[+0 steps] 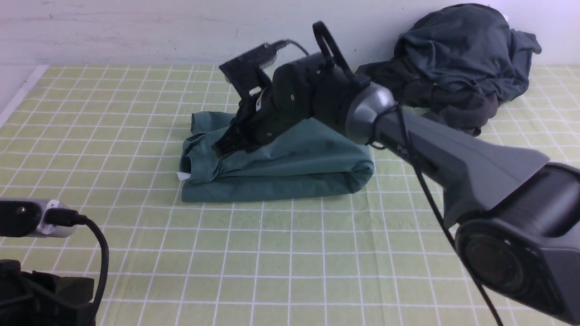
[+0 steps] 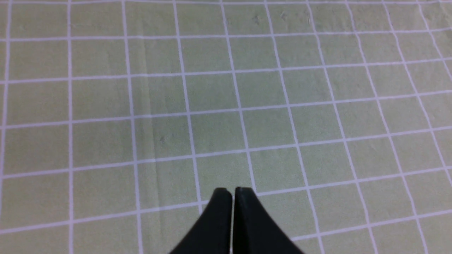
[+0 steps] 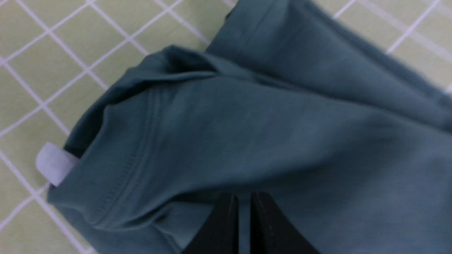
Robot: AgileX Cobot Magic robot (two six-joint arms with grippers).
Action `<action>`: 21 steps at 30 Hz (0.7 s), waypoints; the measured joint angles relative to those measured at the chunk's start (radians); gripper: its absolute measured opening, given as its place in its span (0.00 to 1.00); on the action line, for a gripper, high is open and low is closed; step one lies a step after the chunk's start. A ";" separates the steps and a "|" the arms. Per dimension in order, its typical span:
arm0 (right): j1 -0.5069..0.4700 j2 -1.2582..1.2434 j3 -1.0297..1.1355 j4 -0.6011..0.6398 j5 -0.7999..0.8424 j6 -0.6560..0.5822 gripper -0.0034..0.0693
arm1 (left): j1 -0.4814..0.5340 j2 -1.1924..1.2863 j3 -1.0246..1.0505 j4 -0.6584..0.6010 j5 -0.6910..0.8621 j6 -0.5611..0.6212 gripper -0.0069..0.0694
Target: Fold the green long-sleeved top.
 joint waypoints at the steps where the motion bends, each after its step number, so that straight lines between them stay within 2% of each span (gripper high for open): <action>1: 0.010 0.028 0.000 0.063 -0.030 -0.017 0.05 | 0.000 0.000 0.000 -0.006 0.000 0.000 0.09; 3: 0.023 0.050 0.000 0.125 -0.065 -0.040 0.04 | 0.000 0.000 0.000 -0.016 0.000 0.000 0.09; 5: 0.045 0.070 0.000 0.219 -0.130 -0.129 0.03 | 0.000 -0.003 -0.003 -0.029 0.003 0.033 0.09; 7: 0.049 0.070 0.000 0.243 -0.143 -0.169 0.03 | 0.000 -0.013 -0.012 -0.029 0.010 0.059 0.09; 8: 0.051 0.060 -0.013 0.269 -0.141 -0.245 0.03 | 0.000 -0.050 -0.037 -0.030 0.021 0.121 0.09; 11: 0.032 0.021 -0.059 0.271 -0.082 -0.348 0.03 | 0.000 -0.158 -0.049 -0.039 0.015 0.193 0.09; 17: -0.064 -0.192 -0.163 0.300 0.063 -0.389 0.03 | 0.000 -0.464 0.026 -0.041 -0.047 0.318 0.09; 21: -0.192 -0.446 -0.180 0.340 0.147 -0.379 0.03 | 0.000 -0.678 0.122 -0.041 -0.144 0.362 0.09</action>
